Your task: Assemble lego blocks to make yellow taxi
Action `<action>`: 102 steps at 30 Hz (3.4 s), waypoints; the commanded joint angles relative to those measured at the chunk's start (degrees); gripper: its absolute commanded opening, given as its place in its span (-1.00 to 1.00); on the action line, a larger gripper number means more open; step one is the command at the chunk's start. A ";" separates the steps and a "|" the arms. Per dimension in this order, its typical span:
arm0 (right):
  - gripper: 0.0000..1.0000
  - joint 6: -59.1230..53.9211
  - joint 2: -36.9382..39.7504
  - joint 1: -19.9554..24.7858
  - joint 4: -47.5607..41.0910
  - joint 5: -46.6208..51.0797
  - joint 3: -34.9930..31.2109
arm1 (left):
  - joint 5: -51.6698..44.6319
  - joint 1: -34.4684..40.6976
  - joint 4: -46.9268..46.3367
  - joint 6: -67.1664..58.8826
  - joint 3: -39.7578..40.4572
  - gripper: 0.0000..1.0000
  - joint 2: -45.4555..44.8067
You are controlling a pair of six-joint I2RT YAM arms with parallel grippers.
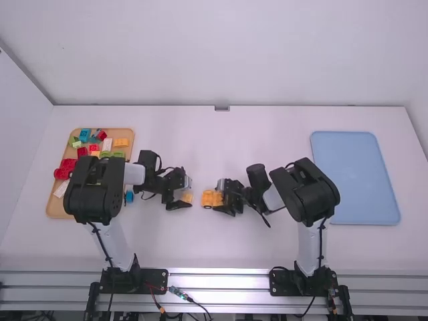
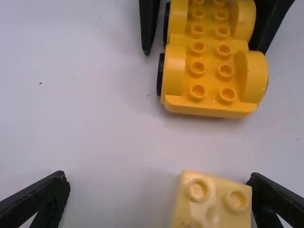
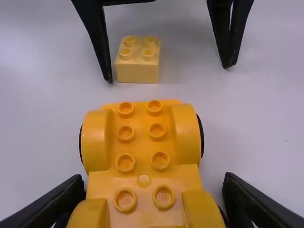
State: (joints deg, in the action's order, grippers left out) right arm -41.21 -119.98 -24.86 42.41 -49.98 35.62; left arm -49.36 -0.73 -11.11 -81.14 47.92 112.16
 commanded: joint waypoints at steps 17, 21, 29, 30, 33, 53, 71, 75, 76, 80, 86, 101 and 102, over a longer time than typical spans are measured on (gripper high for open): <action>0.47 -0.55 -0.93 0.04 -0.72 1.60 0.00 | 7.07 0.18 -12.64 -10.12 3.74 0.49 1.31; 0.47 -0.57 -0.93 0.17 -0.66 1.62 0.00 | 7.14 0.15 -8.75 -7.17 2.27 0.29 1.31; 0.47 -0.55 -0.93 0.04 -0.72 1.62 0.00 | 5.78 -0.22 -8.45 -6.75 2.49 0.04 1.31; 0.47 -0.55 -0.93 -0.01 -0.72 1.57 0.00 | 5.85 -0.22 -8.56 -6.80 2.58 0.09 1.31; 0.47 -0.55 -0.93 0.15 -0.72 1.62 0.04 | 5.57 -0.22 -9.65 -6.80 3.19 0.33 1.31; 0.47 -0.55 -0.93 0.15 -0.72 1.60 0.00 | 1.61 0.15 -11.86 -6.78 5.33 0.32 1.31; 0.35 -0.55 -0.93 0.15 -0.68 1.62 0.02 | -0.01 -0.22 -12.32 -7.15 5.25 -0.40 1.31; 0.20 -0.55 -0.93 0.02 -0.33 1.62 0.00 | -0.03 -0.22 -12.12 -6.82 5.25 -0.58 1.31; 0.20 -0.55 -0.93 0.06 -0.26 1.60 0.00 | -0.03 -0.22 -12.14 -6.80 5.27 -0.62 1.31; 0.20 -0.52 -0.93 0.21 -0.22 1.62 0.02 | -0.03 -0.20 -12.32 -6.84 5.27 -0.67 1.29; 0.19 -0.55 -0.93 0.21 -0.04 1.62 0.00 | -0.69 -0.20 -12.62 -6.69 5.25 -0.80 0.74; -0.01 -0.55 -0.96 0.21 2.43 1.86 -1.03 | -0.05 4.72 -8.58 2.91 2.19 -0.96 -8.17; 0.00 -0.55 -0.96 0.21 2.71 1.81 -1.22 | -0.01 5.16 -6.87 4.52 1.44 -0.96 -8.76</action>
State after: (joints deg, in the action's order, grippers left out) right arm -41.54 -119.98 -24.84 45.23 -49.08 35.14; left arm -48.03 3.84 -17.74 -79.11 50.72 104.86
